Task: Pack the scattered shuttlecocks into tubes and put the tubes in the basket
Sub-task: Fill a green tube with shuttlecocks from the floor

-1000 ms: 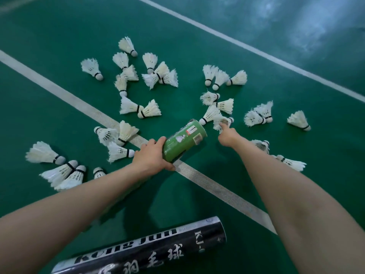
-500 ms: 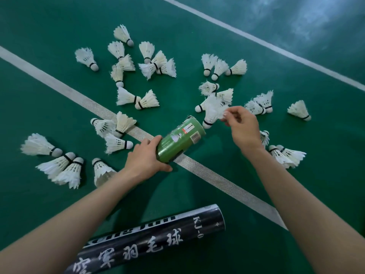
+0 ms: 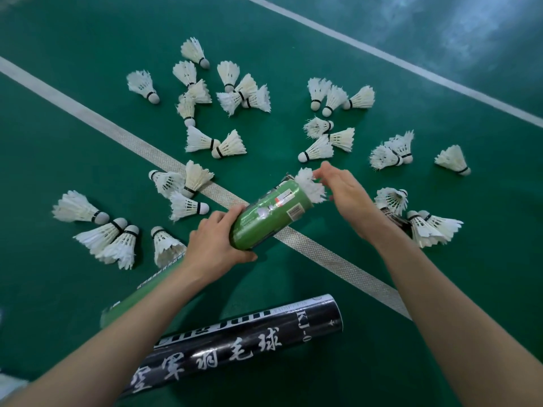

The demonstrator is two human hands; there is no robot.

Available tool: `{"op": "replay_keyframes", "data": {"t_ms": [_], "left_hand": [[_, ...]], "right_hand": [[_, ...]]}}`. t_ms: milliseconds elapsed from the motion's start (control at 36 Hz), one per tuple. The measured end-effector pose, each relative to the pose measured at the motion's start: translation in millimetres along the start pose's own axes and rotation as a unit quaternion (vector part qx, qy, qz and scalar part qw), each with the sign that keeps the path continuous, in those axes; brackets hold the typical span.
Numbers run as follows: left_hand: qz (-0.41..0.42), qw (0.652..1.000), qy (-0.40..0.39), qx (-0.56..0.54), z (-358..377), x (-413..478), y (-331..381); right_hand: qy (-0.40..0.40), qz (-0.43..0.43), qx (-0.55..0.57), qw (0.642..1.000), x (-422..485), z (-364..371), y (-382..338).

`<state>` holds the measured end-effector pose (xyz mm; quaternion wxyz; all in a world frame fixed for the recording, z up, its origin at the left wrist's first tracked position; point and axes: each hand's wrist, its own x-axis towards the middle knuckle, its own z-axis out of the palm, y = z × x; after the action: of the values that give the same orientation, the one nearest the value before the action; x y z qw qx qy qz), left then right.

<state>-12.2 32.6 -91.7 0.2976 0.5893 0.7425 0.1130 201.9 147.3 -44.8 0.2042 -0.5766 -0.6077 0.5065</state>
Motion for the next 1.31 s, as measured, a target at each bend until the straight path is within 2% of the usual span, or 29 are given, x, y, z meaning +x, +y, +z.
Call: {"op": "replay_keyframes", "data": {"t_ms": [111, 250, 389, 444, 500, 556, 667, 778, 972, 1028, 1083, 1139, 1306], "left_hand": [[-0.012, 1.0, 0.009, -0.003, 2, 2, 0], [-0.028, 1.0, 0.005, 0.006, 5, 9, 0], [-0.039, 0.999, -0.013, 0.012, 6, 22, -7], [-0.037, 0.999, -0.016, 0.014, 3, 30, -6], [-0.039, 0.999, -0.023, 0.014, 0, 41, -4], [-0.048, 0.998, -0.038, 0.015, -3, 52, 0], [-0.06, 0.996, -0.063, 0.013, -6, 69, 8], [-0.062, 0.995, -0.073, 0.009, -4, 78, 7], [-0.063, 0.995, -0.078, 0.016, -7, 76, -5], [-0.068, 0.994, -0.081, 0.016, -9, 74, -9], [-0.072, 0.994, -0.08, 0.014, -11, 71, -12], [-0.074, 0.994, -0.077, 0.016, -12, 68, -15], [-0.079, 0.993, -0.077, 0.028, -13, 53, -17]], "right_hand": [[-0.039, 0.006, 0.048, 0.998, 0, 11, 8], [-0.116, -0.003, 0.025, 0.993, 2, 34, 18], [-0.142, 0.069, 0.058, 0.986, 27, 35, 15], [-0.111, 0.084, 0.1, 0.985, 37, 35, 12], [-0.049, 0.087, 0.096, 0.99, 50, 35, 12], [0.009, 0.083, 0.055, 0.995, 68, 32, 15], [0.039, 0.084, -0.084, 0.992, 107, 17, 29], [0.088, 0.101, -0.09, 0.987, 137, 7, 37], [0.069, 0.143, -0.085, 0.984, 172, 7, 42], [0.066, 0.156, -0.09, 0.981, 196, 5, 67], [0.074, 0.175, -0.073, 0.979, 204, 5, 82], [0.105, 0.18, -0.044, 0.977, 180, 10, 66], [0.129, 0.081, -0.062, 0.986, 118, 25, 40]]}}
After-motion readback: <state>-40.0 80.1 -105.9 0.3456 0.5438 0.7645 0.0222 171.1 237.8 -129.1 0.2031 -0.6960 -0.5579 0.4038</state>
